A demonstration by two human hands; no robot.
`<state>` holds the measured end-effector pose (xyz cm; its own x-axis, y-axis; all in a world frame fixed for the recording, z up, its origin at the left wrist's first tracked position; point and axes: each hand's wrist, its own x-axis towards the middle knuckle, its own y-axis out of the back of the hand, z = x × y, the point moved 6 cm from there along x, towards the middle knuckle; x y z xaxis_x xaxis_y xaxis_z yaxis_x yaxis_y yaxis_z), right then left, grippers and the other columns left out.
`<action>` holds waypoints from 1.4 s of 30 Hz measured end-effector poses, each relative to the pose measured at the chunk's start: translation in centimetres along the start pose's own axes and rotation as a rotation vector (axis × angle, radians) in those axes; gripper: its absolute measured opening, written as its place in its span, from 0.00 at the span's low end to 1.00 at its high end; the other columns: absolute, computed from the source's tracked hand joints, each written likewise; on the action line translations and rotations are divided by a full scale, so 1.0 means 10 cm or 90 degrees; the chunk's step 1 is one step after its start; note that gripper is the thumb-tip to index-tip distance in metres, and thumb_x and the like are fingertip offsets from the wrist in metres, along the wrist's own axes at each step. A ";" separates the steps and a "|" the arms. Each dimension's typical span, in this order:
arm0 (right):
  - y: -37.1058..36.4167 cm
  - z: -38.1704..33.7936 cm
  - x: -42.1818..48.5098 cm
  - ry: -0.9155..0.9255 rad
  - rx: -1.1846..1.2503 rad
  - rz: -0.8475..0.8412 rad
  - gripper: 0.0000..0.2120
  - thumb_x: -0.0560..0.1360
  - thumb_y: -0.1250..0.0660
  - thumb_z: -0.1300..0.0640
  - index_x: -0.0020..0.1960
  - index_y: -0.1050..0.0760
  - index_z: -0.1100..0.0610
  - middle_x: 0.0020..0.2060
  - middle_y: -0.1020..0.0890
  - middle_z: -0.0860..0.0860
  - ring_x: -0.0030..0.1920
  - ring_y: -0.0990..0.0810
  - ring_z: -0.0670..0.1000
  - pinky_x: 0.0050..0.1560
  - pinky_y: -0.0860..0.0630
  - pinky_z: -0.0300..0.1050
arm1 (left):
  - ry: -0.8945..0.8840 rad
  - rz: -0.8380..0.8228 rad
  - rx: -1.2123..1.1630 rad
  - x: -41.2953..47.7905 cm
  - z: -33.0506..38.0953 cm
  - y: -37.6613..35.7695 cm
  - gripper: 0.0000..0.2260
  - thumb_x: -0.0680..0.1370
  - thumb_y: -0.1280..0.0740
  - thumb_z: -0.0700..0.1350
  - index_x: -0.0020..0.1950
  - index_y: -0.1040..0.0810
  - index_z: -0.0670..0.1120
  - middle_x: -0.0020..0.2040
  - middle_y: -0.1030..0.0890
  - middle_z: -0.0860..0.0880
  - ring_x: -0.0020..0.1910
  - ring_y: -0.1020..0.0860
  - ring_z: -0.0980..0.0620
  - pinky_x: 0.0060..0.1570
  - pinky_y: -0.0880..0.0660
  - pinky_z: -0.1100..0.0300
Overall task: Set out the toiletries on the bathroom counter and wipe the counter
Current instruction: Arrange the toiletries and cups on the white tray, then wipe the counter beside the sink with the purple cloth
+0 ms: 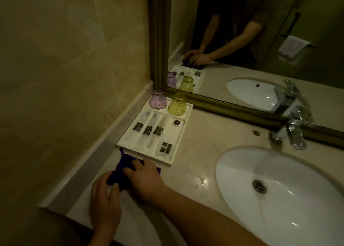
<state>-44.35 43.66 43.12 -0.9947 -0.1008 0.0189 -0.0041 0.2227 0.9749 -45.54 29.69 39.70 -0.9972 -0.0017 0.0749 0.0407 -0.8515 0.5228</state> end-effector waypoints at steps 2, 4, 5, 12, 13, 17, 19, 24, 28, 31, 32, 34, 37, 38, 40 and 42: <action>0.13 0.08 0.07 -0.056 0.134 0.005 0.18 0.76 0.33 0.54 0.65 0.27 0.55 0.58 0.22 0.59 0.55 0.25 0.62 0.56 0.26 0.54 | 0.012 0.001 -0.001 -0.02 0.00 0.00 0.22 0.76 0.43 0.55 0.67 0.27 0.49 0.64 0.26 0.45 0.59 0.28 0.47 0.55 0.32 0.50; 0.26 0.27 0.04 -0.185 0.385 0.038 0.17 0.75 0.33 0.57 0.64 0.26 0.55 0.56 0.19 0.57 0.54 0.21 0.58 0.55 0.25 0.49 | 0.030 -0.022 0.030 -0.05 -0.03 -0.02 0.21 0.78 0.40 0.54 0.69 0.29 0.50 0.66 0.28 0.45 0.63 0.28 0.43 0.60 0.31 0.46; 0.32 0.39 -0.04 -0.253 0.515 0.060 0.16 0.75 0.34 0.57 0.63 0.25 0.54 0.56 0.18 0.56 0.53 0.19 0.56 0.54 0.23 0.49 | 0.027 -0.044 0.058 -0.07 -0.05 -0.05 0.20 0.79 0.38 0.50 0.70 0.30 0.49 0.68 0.29 0.45 0.65 0.29 0.42 0.62 0.32 0.45; 0.80 1.28 -1.68 -0.413 1.080 0.294 0.12 0.76 0.34 0.58 0.58 0.20 0.53 0.57 0.16 0.58 0.57 0.19 0.61 0.58 0.23 0.56 | -0.226 -0.253 0.368 -0.47 0.07 -0.30 0.27 0.76 0.42 0.59 0.74 0.33 0.53 0.77 0.38 0.44 0.77 0.45 0.44 0.75 0.60 0.48; 0.87 1.40 -2.01 -0.413 1.081 0.307 0.14 0.77 0.34 0.55 0.62 0.22 0.53 0.59 0.17 0.58 0.58 0.19 0.61 0.60 0.23 0.57 | -0.238 -0.263 0.394 -0.54 0.07 -0.30 0.29 0.75 0.44 0.60 0.75 0.34 0.53 0.78 0.40 0.43 0.77 0.47 0.44 0.75 0.62 0.48; 1.07 1.74 -3.28 -0.497 0.920 0.340 0.17 0.76 0.33 0.45 0.62 0.22 0.48 0.57 0.17 0.54 0.55 0.17 0.60 0.53 0.19 0.61 | -0.287 -0.278 0.448 -0.80 0.07 -0.37 0.32 0.75 0.53 0.66 0.77 0.39 0.55 0.79 0.44 0.43 0.78 0.51 0.44 0.74 0.65 0.45; 1.14 1.73 -3.82 -0.546 0.777 0.366 0.14 0.74 0.33 0.42 0.58 0.20 0.43 0.52 0.15 0.49 0.50 0.15 0.56 0.44 0.17 0.53 | -0.296 -0.278 0.462 -0.91 0.09 -0.42 0.33 0.76 0.55 0.68 0.78 0.41 0.56 0.80 0.45 0.43 0.78 0.53 0.45 0.74 0.65 0.43; 0.98 1.57 -4.85 -0.682 0.425 0.425 0.11 0.77 0.34 0.45 0.47 0.23 0.26 0.41 0.16 0.37 0.39 0.18 0.45 0.39 0.22 0.45 | -0.271 -0.245 0.514 -1.02 0.13 -0.46 0.34 0.76 0.59 0.69 0.78 0.43 0.56 0.80 0.46 0.44 0.78 0.53 0.45 0.74 0.63 0.41; 0.44 1.44 -5.10 -0.704 0.086 0.225 0.12 0.78 0.34 0.49 0.59 0.19 0.47 0.63 0.19 0.52 0.59 0.23 0.59 0.59 0.27 0.58 | -0.267 -0.237 0.545 -1.03 0.16 -0.47 0.34 0.76 0.59 0.68 0.78 0.42 0.55 0.79 0.45 0.42 0.78 0.50 0.42 0.74 0.58 0.38; 0.17 1.34 -5.07 -0.716 0.052 0.188 0.20 0.81 0.41 0.50 0.71 0.28 0.53 0.75 0.32 0.52 0.74 0.35 0.59 0.72 0.41 0.60 | -0.261 -0.236 0.550 -1.02 0.17 -0.47 0.33 0.76 0.58 0.68 0.77 0.42 0.55 0.79 0.44 0.42 0.78 0.50 0.42 0.74 0.58 0.38; 0.14 1.32 -5.03 -0.724 0.051 0.188 0.21 0.82 0.45 0.48 0.73 0.30 0.52 0.75 0.34 0.52 0.75 0.37 0.58 0.73 0.42 0.59 | -0.260 -0.234 0.550 -1.02 0.17 -0.47 0.33 0.76 0.58 0.68 0.77 0.42 0.55 0.79 0.44 0.43 0.78 0.50 0.42 0.74 0.57 0.38; 0.12 1.29 -4.93 -0.740 0.031 0.190 0.24 0.83 0.52 0.46 0.74 0.32 0.52 0.75 0.34 0.53 0.75 0.37 0.59 0.74 0.41 0.60 | -0.259 -0.229 0.551 -1.03 0.17 -0.47 0.33 0.76 0.57 0.68 0.77 0.41 0.55 0.79 0.43 0.43 0.77 0.49 0.42 0.74 0.57 0.38; 0.09 1.12 -4.58 -0.716 0.030 0.171 0.28 0.81 0.58 0.41 0.76 0.36 0.47 0.77 0.38 0.53 0.76 0.38 0.58 0.75 0.42 0.60 | -0.257 -0.233 0.552 -1.03 0.18 -0.47 0.33 0.76 0.57 0.68 0.77 0.41 0.55 0.79 0.44 0.43 0.77 0.50 0.42 0.74 0.57 0.38; 0.07 1.02 -4.43 -0.695 0.035 0.164 0.28 0.80 0.60 0.40 0.76 0.39 0.45 0.78 0.40 0.53 0.77 0.40 0.58 0.75 0.43 0.60 | -0.256 -0.235 0.551 -1.03 0.19 -0.47 0.33 0.75 0.57 0.68 0.77 0.41 0.55 0.79 0.44 0.43 0.78 0.50 0.43 0.74 0.57 0.38; 0.00 0.84 -4.14 -0.667 0.058 0.153 0.28 0.80 0.63 0.37 0.77 0.45 0.40 0.79 0.45 0.52 0.78 0.44 0.58 0.76 0.46 0.60 | -0.255 -0.237 0.549 -1.04 0.20 -0.46 0.33 0.75 0.56 0.67 0.77 0.41 0.55 0.79 0.43 0.43 0.78 0.50 0.43 0.74 0.57 0.39; -0.07 0.72 -3.90 -0.653 0.073 0.126 0.28 0.79 0.65 0.35 0.77 0.48 0.37 0.80 0.50 0.49 0.79 0.49 0.57 0.77 0.51 0.60 | -0.258 -0.237 0.550 -1.05 0.21 -0.46 0.33 0.75 0.56 0.67 0.77 0.40 0.55 0.78 0.43 0.43 0.77 0.49 0.42 0.74 0.56 0.38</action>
<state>-6.31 54.46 40.07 -0.5887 0.8049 -0.0741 0.2110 0.2415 0.9472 -35.11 34.71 38.34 -0.8661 0.4996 -0.0194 -0.0760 -0.0932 0.9927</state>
